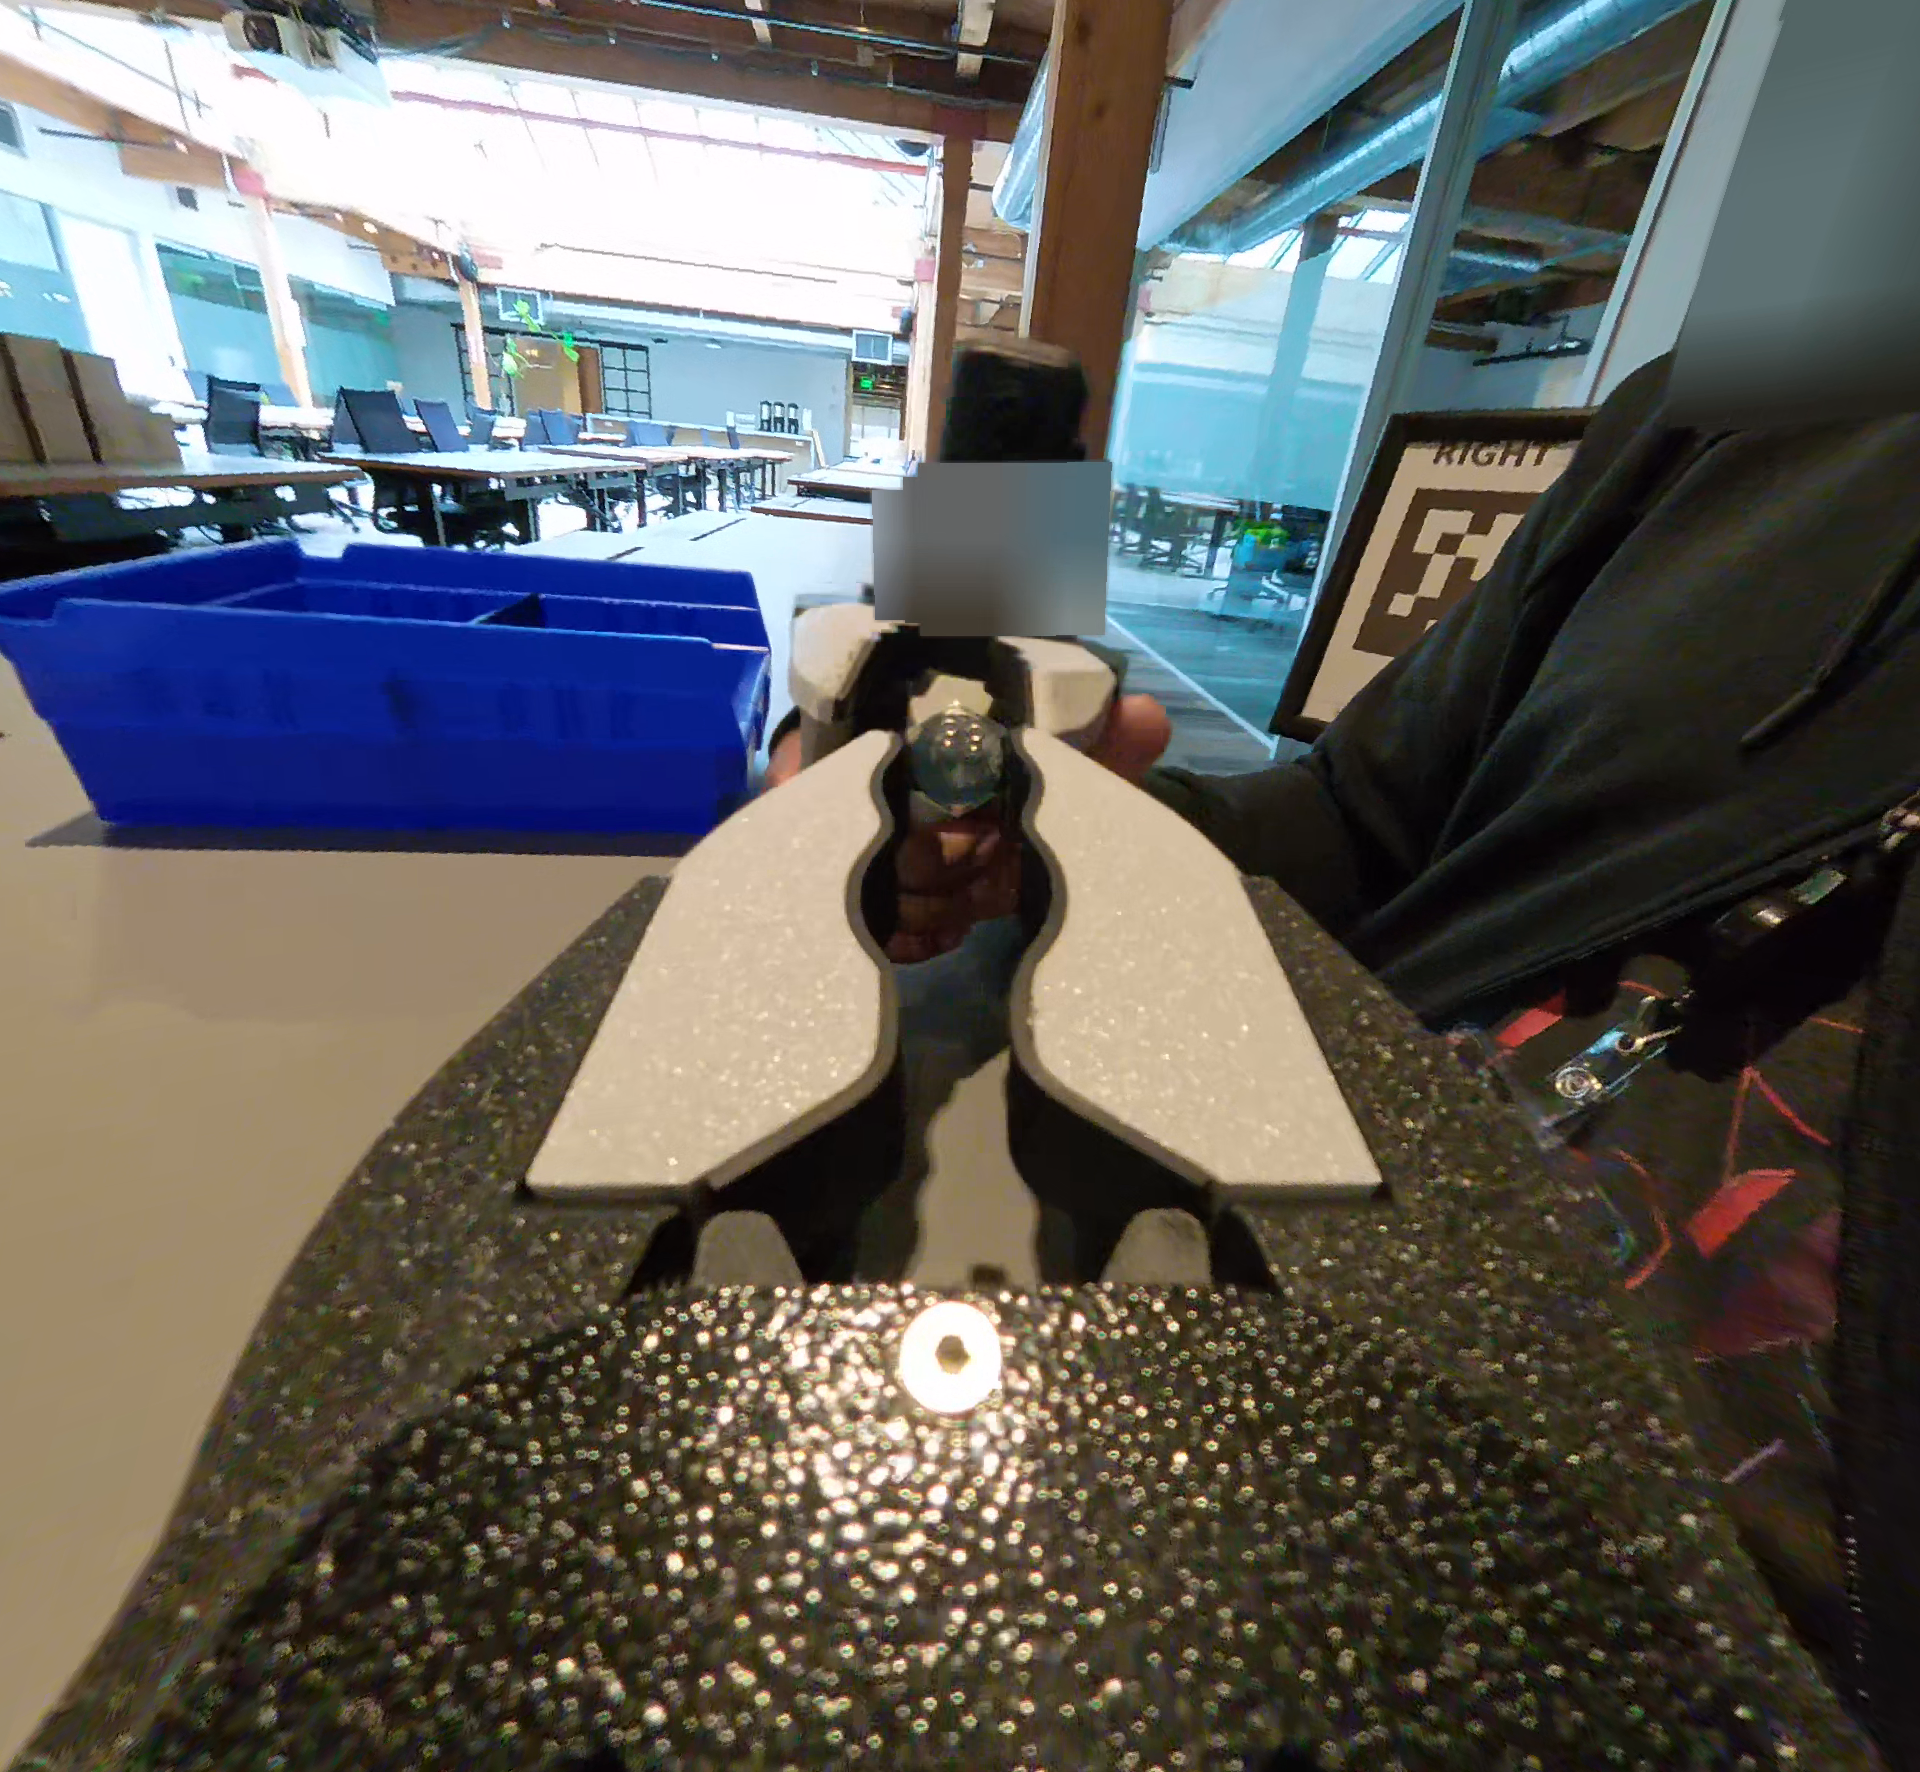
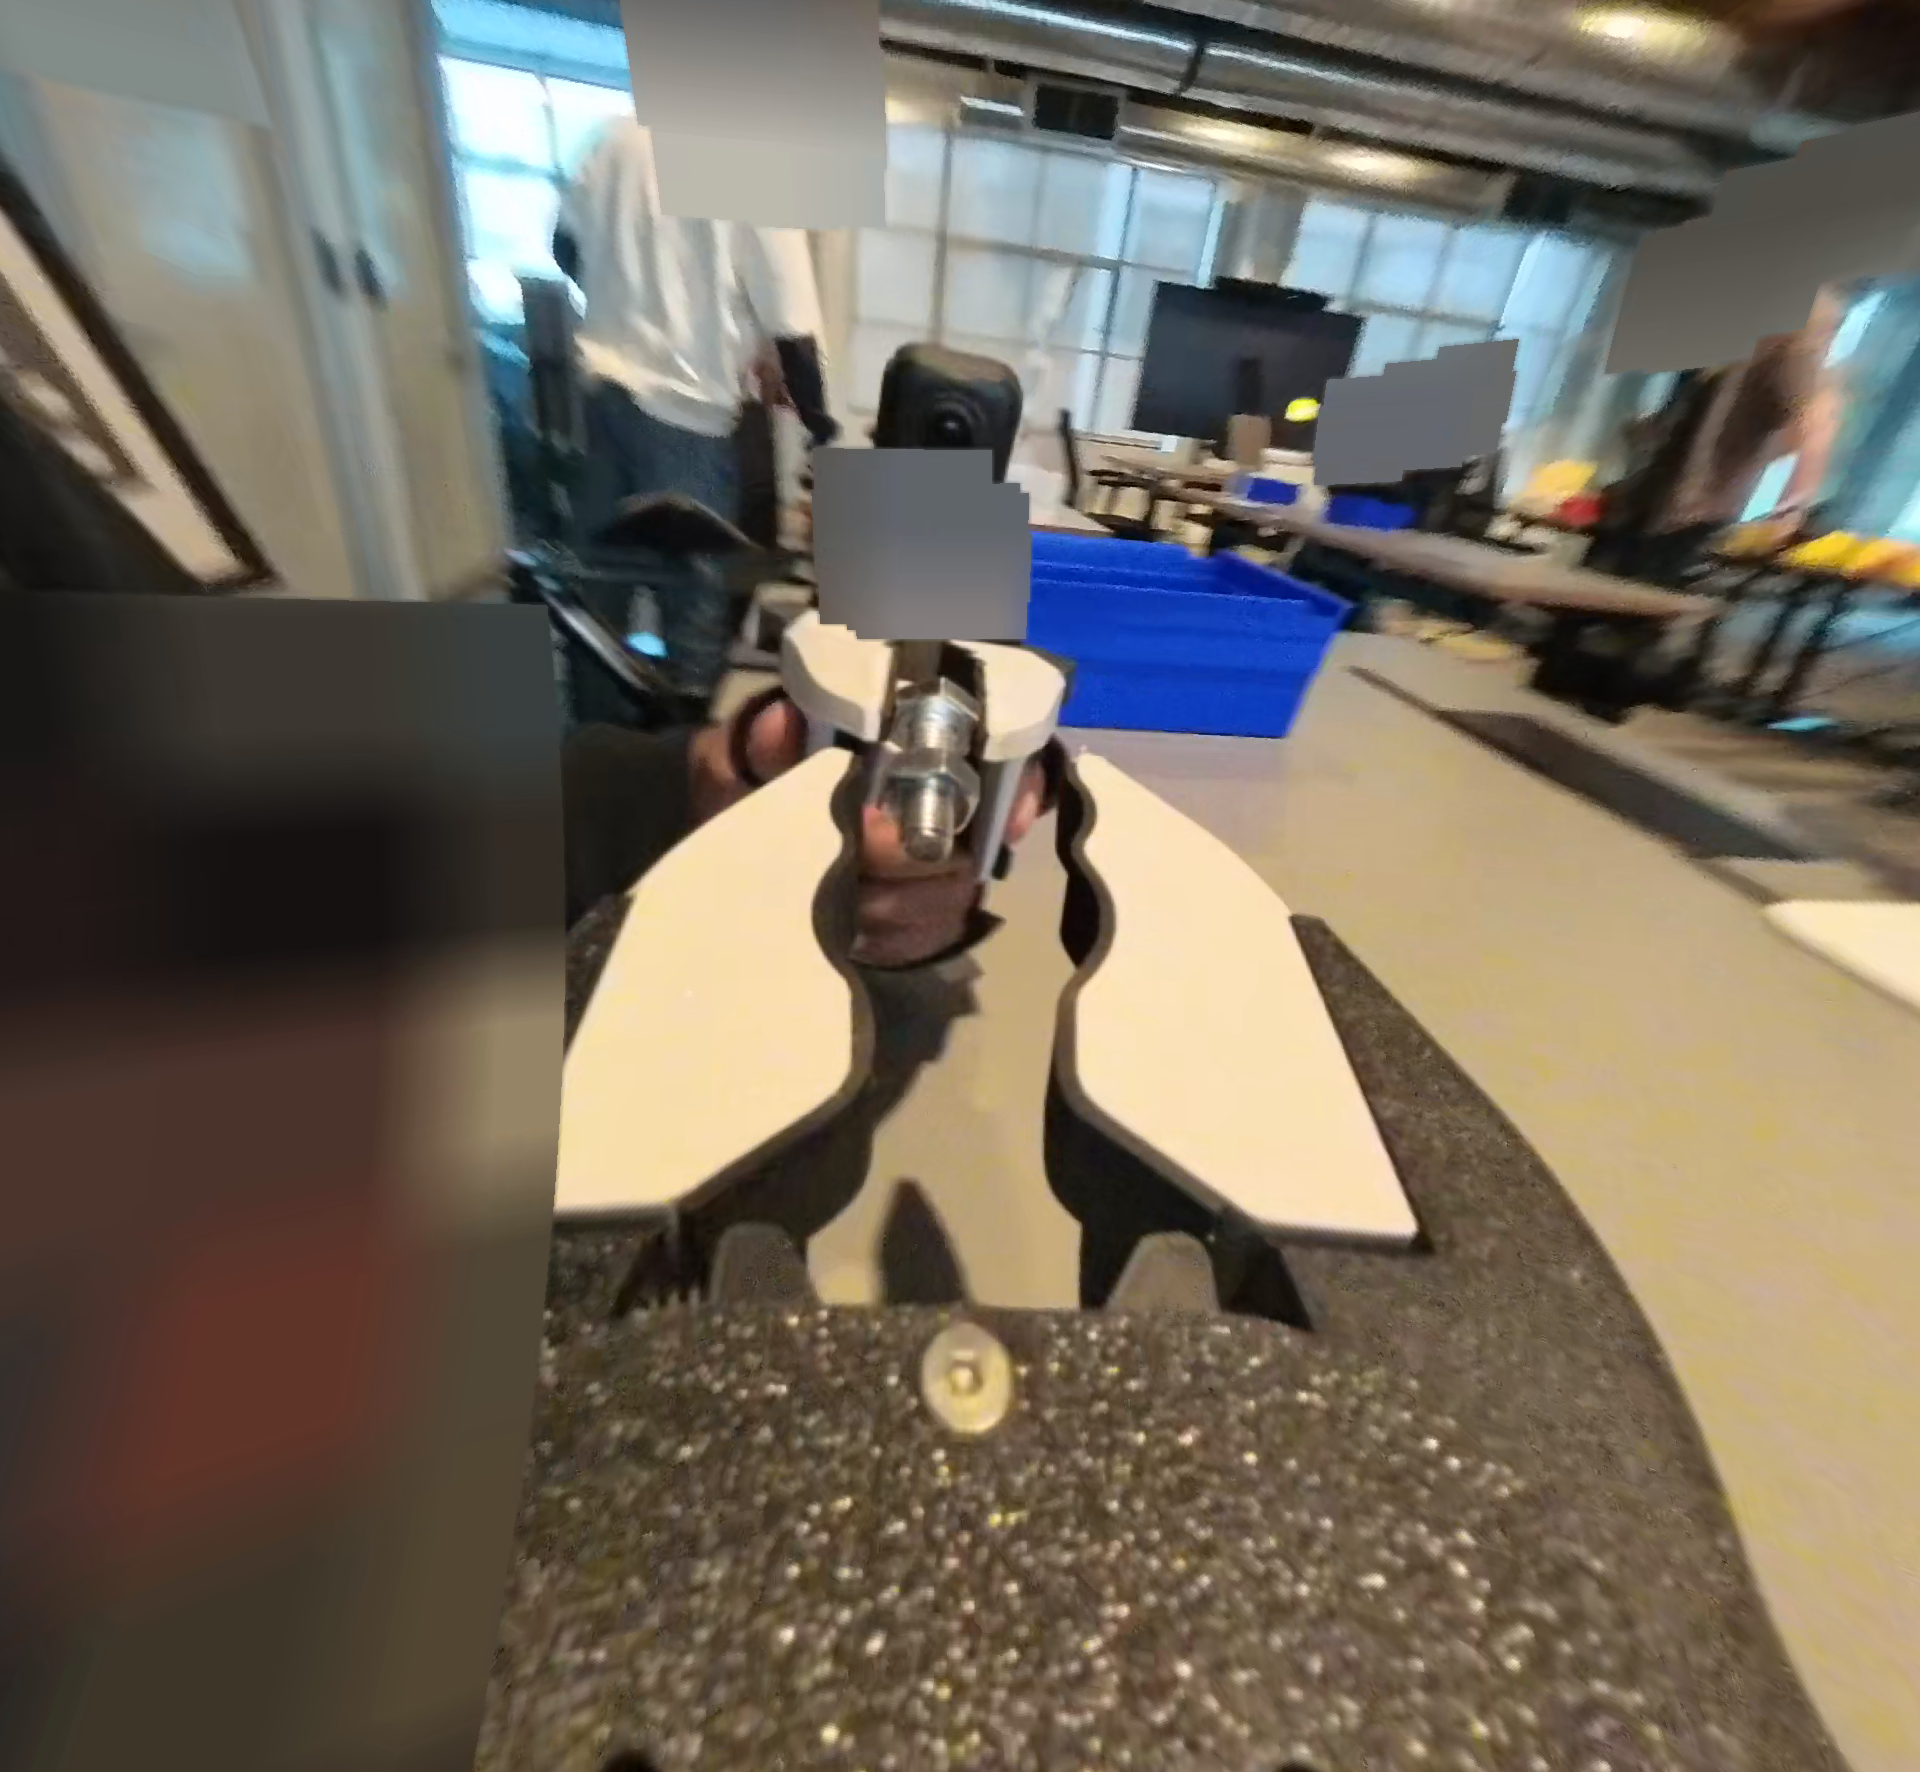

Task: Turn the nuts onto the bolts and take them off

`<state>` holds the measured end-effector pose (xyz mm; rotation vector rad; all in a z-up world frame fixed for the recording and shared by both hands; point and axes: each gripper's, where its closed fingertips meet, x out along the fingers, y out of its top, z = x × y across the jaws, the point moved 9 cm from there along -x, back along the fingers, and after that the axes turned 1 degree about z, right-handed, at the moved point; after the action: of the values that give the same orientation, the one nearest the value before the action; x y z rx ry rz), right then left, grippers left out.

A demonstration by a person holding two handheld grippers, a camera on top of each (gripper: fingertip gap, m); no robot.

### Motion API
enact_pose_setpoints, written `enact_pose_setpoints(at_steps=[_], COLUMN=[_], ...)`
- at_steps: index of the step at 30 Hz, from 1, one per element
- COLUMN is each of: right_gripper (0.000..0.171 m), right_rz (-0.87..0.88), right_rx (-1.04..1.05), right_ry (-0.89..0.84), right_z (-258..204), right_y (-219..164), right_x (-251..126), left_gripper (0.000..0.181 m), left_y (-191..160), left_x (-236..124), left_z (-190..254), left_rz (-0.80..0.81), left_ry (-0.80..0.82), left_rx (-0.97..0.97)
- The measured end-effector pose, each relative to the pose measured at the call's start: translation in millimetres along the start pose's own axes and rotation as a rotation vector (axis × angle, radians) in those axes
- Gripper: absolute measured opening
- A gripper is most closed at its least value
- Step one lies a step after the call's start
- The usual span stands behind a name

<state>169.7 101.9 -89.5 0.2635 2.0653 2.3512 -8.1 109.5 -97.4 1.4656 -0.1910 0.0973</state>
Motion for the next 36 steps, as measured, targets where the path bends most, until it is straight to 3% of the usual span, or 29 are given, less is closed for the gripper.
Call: enact_pose_setpoints(at_steps=[5,8,11,14,19,21,26,31,36], right_gripper=[0.034,0.032,0.019,0.017,0.018,0.018,0.039,0.038,0.032], right_rz=[0.043,0.013,-0.023,-0.066,-0.189,-0.21,-0.137,-0.029,0.01], right_rx=[0.264,0.296,0.244,0.072,-0.575,-0.695,-0.36,0.043,0.235], right_ry=[0.135,0.157,0.161,0.088,-0.18,-0.238,-0.133,0.023,0.132], right_z=[7,7,3,-1,-20,-24,-15,0,4], right_y=[-3,-6,-7,-6,-7,-9,-5,-3,-4], right_x=[0,3,5,4,8,10,9,4,3], left_gripper=[0.017,0.017,0.017,0.017,0.017,0.017,0.017,0.017,0.017], left_y=[2,2,0,-1,-6,-7,-2,2,1], left_x=[1,2,4,3,0,-1,-3,-2,3], left_z=[4,5,5,3,-6,-9,-5,0,5], left_rz=[-0.005,-0.011,-0.033,-0.041,-0.031,-0.017,0.021,0.026,-0.014], left_ry=[0.02,0.016,0.016,0.016,-0.012,-0.019,-0.014,-0.005,-0.003], left_rx=[0.076,0.087,0.083,0.047,-0.128,-0.166,-0.098,-0.011,0.071])
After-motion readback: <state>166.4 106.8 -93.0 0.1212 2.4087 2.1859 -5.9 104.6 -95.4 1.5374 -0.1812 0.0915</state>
